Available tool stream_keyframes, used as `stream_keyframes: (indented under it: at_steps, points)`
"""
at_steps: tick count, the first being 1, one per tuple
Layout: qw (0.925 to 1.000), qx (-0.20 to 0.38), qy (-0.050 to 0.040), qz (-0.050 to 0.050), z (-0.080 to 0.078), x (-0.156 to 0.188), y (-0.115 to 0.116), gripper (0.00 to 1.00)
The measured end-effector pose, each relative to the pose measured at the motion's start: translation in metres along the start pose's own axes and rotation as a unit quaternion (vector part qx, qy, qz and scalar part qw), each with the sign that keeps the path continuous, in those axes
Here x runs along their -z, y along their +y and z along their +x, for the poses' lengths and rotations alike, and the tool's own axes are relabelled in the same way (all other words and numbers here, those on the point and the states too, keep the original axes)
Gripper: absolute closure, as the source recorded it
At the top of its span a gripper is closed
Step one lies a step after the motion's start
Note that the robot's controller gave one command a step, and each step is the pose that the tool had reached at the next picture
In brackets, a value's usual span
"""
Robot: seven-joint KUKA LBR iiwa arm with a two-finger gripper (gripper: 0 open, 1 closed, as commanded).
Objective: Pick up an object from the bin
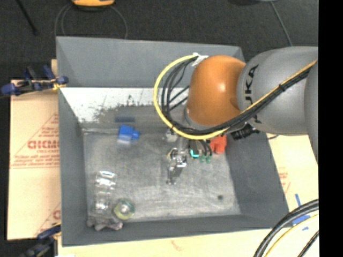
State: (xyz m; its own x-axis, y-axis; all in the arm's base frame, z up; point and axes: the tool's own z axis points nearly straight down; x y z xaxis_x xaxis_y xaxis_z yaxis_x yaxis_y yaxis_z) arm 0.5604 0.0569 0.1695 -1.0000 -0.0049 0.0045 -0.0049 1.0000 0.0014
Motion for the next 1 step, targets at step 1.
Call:
stream_keyframes:
  at_steps: [1]
  points:
    - [0.9920,-0.126,-0.0058,-0.002,-0.0421,-0.0967,-0.0541,0.00]
